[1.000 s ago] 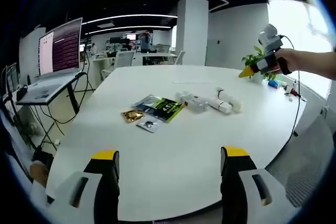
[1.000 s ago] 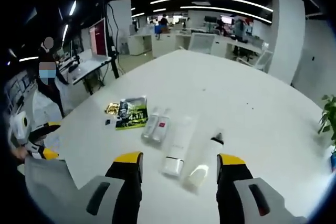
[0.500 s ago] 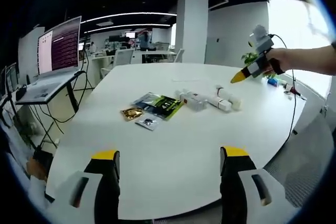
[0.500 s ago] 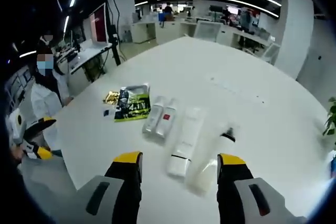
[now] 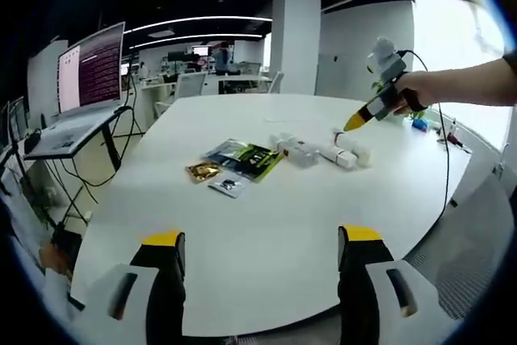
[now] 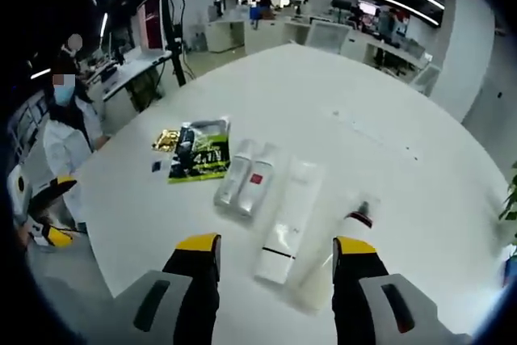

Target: Arrange the skincare products in the storage area until every visible bottle or jar stands upright without overlapping.

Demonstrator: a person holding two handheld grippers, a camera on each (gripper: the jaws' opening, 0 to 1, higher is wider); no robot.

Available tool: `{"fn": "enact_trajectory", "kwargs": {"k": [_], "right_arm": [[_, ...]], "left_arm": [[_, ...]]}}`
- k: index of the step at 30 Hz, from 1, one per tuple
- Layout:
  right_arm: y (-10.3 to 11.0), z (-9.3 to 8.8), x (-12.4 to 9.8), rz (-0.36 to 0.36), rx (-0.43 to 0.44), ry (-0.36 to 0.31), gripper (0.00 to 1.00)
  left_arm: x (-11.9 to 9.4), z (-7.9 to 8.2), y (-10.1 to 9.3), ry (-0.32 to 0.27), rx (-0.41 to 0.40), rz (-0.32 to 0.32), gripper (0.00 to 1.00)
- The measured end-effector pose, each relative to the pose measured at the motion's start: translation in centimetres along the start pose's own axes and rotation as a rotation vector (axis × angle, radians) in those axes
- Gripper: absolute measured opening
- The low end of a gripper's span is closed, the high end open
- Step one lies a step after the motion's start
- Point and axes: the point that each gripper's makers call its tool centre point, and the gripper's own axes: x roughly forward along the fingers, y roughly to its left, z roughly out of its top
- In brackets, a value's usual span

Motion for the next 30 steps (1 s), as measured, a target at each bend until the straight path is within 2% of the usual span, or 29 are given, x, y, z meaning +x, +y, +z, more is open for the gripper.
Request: {"fn": "enact_trajectory", "kwargs": {"k": [8,13,19,23,25,27,30], "right_arm": [[-0.3,-0.6,1.5,0.004,0.015,0.039,0.57],[-0.9,-0.2,2.6,0.001,0.054,0.027,0.56],[-1.6,-0.3,4.9,0.011,0.054,0.058,0.56],[-1.8,-0.4,5.6,0.006,0.048,0.075,0.55],[-2.1,-0.2,6.5,0.009,0.061,0.081,0.55],[-2.2,0.2,6.3,0.004,0.079,0.075,0.55],[-2.5,0.5,7.4,-0.016,0.071,0.094,0.54]], "left_arm": [[0.2,-0.7,-0.3,0.047,0.016,-0.018,0.71],[0.2,-0.9,-0.5,0.061,0.024,-0.029,0.69],[0.2,-0.5,-0.4,0.038,0.012,-0.015,0.73],[0.2,-0.5,-0.2,0.038,0.009,-0.013,0.73],[0.1,0.1,-0.1,-0.002,-0.018,-0.011,0.74],[0.1,0.2,0.0,-0.011,-0.021,-0.007,0.76],[0.1,0.1,0.1,-0.007,-0.015,0.004,0.78]]}}
